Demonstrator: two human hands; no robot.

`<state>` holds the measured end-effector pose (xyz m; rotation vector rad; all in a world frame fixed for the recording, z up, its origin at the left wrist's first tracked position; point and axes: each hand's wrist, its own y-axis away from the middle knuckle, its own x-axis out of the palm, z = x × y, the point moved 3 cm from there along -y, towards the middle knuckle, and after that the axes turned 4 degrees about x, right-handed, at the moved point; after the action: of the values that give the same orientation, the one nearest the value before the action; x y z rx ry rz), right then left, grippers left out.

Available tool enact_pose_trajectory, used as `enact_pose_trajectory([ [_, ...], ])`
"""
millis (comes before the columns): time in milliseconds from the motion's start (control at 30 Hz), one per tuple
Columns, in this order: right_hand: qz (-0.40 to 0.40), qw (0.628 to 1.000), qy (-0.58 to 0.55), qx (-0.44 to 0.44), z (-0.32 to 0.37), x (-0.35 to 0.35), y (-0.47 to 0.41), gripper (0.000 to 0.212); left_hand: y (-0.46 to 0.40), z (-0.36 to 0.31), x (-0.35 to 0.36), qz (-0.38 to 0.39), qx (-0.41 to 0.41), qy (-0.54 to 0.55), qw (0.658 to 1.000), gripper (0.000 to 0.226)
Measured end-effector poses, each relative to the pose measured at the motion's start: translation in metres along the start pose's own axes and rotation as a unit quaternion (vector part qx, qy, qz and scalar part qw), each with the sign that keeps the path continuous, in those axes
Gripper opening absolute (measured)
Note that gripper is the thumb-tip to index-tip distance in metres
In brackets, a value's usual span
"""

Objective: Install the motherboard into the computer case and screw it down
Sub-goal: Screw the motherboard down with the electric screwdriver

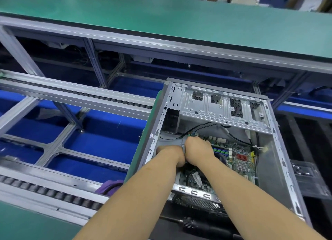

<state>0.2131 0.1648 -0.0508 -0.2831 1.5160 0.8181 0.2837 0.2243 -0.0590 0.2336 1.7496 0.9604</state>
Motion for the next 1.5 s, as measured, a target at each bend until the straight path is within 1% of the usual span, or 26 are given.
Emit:
enact_pose_trajectory([
  [67,-0.007,1.0,0.007,-0.007,-0.002,0.0,0.001,0.017,-0.001,0.0,-0.001,-0.006,0.011,0.007,1.0,0.006],
  [167,0.004,1.0,0.011,-0.018,-0.007,0.0,0.002,0.019,-0.001,-0.001,-0.001,-0.027,0.031,0.025,0.999,0.012],
  [200,0.018,0.999,0.012,-0.026,-0.008,-0.001,0.004,0.02,-0.001,-0.002,-0.001,-0.043,0.036,0.028,0.998,0.014],
  [267,0.036,0.998,0.001,-0.044,-0.011,-0.006,0.006,0.009,-0.001,-0.004,-0.004,-0.089,0.042,0.043,0.994,0.016],
  [300,0.037,0.998,-0.017,-0.046,-0.014,-0.01,0.009,0.008,0.0,-0.005,-0.007,-0.118,0.046,0.056,0.99,0.018],
  [367,0.021,0.996,-0.078,-0.039,-0.021,-0.019,0.014,0.032,0.004,-0.009,-0.014,-0.177,0.063,0.092,0.978,0.022],
  [433,-0.017,0.989,-0.147,-0.023,-0.026,-0.032,0.025,0.045,0.012,-0.016,-0.021,-0.242,0.088,0.112,0.96,0.023],
  [533,-0.086,0.979,-0.184,0.01,-0.03,-0.046,0.048,0.035,0.032,-0.03,-0.032,-0.34,0.118,0.071,0.93,0.023],
  [667,-0.185,0.975,-0.096,0.075,-0.036,-0.054,0.085,0.016,0.064,-0.048,-0.038,-0.441,0.151,0.022,0.884,0.016],
  [767,-0.268,0.958,-0.033,0.099,-0.041,-0.058,0.113,0.018,0.09,-0.062,-0.03,-0.492,0.162,0.02,0.855,0.007],
  [833,-0.337,0.937,-0.016,0.095,-0.044,-0.055,0.134,0.025,0.11,-0.068,-0.021,-0.534,0.176,0.034,0.826,0.004],
  [867,-0.388,0.918,-0.035,0.072,-0.045,-0.051,0.146,0.027,0.121,-0.07,-0.016,-0.564,0.199,0.049,0.8,0.008],
  [933,-0.495,0.864,-0.094,0.0,-0.049,-0.038,0.175,0.026,0.144,-0.073,0.0,-0.63,0.274,0.072,0.723,0.016],
  [967,-0.528,0.841,-0.114,-0.038,-0.052,-0.028,0.19,0.024,0.154,-0.075,0.009,-0.654,0.307,0.072,0.687,0.019],
  [1000,-0.535,0.831,-0.13,-0.077,-0.056,-0.015,0.202,0.02,0.163,-0.079,0.021,-0.666,0.331,0.062,0.665,0.019],
  [1033,-0.527,0.828,-0.149,-0.116,-0.06,-0.002,0.212,0.015,0.17,-0.084,0.034,-0.667,0.348,0.047,0.657,0.019],
  [1067,-0.515,0.829,-0.159,-0.149,-0.064,0.008,0.219,0.01,0.174,-0.088,0.046,-0.66,0.36,0.034,0.659,0.019],
  [1133,-0.509,0.828,-0.144,-0.188,-0.071,0.018,0.227,0.009,0.177,-0.095,0.069,-0.633,0.362,0.029,0.684,0.019],
  [1200,-0.496,0.835,-0.119,-0.206,-0.072,0.024,0.232,0.009,0.173,-0.095,0.086,-0.596,0.339,0.049,0.726,0.022],
  [1267,-0.464,0.855,-0.106,-0.204,-0.071,0.037,0.236,0.007,0.164,-0.093,0.1,-0.524,0.326,0.046,0.785,0.019],
  [1300,-0.421,0.882,-0.096,-0.189,-0.073,0.047,0.235,0.005,0.157,-0.09,0.108,-0.466,0.319,0.033,0.825,0.016],
  [1333,-0.345,0.921,-0.077,-0.161,-0.074,0.06,0.232,0.002,0.148,-0.088,0.117,-0.397,0.306,0.011,0.865,0.015],
  [1367,-0.253,0.958,-0.042,-0.125,-0.076,0.074,0.228,0.01,0.141,-0.084,0.127,-0.337,0.291,-0.014,0.895,0.02],
  [1400,-0.171,0.98,0.0,-0.1,-0.079,0.087,0.224,0.022,0.135,-0.08,0.136,-0.287,0.275,-0.035,0.917,0.031],
  [1433,-0.119,0.989,0.024,-0.082,-0.081,0.096,0.222,0.031,0.131,-0.076,0.144,-0.252,0.262,-0.047,0.93,0.043],
  [1500,-0.098,0.993,0.028,-0.065,-0.082,0.104,0.22,0.037,0.124,-0.071,0.157,-0.232,0.249,-0.062,0.938,0.061],
])
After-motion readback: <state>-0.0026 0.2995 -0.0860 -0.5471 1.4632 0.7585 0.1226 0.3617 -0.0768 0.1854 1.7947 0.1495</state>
